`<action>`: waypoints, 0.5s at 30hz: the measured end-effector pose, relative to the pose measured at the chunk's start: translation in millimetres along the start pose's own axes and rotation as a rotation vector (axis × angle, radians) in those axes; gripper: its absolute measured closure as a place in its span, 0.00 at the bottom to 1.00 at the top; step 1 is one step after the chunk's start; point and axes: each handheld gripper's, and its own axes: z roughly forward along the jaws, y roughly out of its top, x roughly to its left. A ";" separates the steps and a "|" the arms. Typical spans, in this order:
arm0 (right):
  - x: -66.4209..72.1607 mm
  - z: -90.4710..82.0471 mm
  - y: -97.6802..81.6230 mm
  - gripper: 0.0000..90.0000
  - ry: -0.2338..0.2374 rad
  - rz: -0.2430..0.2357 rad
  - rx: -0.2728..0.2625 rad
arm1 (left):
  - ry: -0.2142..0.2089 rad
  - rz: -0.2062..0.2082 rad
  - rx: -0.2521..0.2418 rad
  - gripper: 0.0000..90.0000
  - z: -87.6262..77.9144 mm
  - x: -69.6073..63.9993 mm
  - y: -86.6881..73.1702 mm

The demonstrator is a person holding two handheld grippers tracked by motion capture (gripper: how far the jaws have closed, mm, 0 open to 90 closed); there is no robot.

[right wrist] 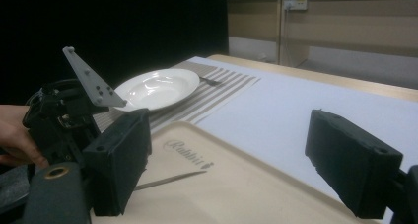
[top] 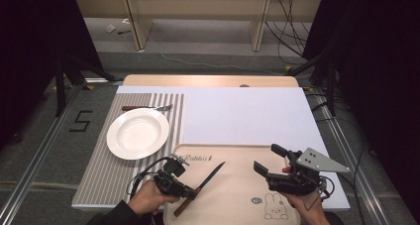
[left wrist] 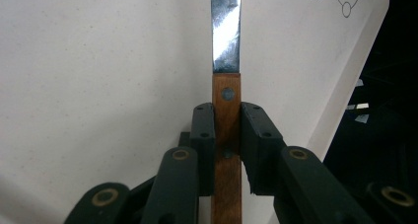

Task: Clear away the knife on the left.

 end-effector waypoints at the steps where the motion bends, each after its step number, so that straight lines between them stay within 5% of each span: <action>1: 0.0 0.1 -0.1 0.21 -0.001 0.000 -0.001 | -0.001 -0.002 0.001 0.85 0.6 0.5 0.0; 15: -0.1 0.0 0.0 0.21 0.001 0.001 -0.002 | 0.022 -0.009 0.008 0.83 10.0 7.2 -1.8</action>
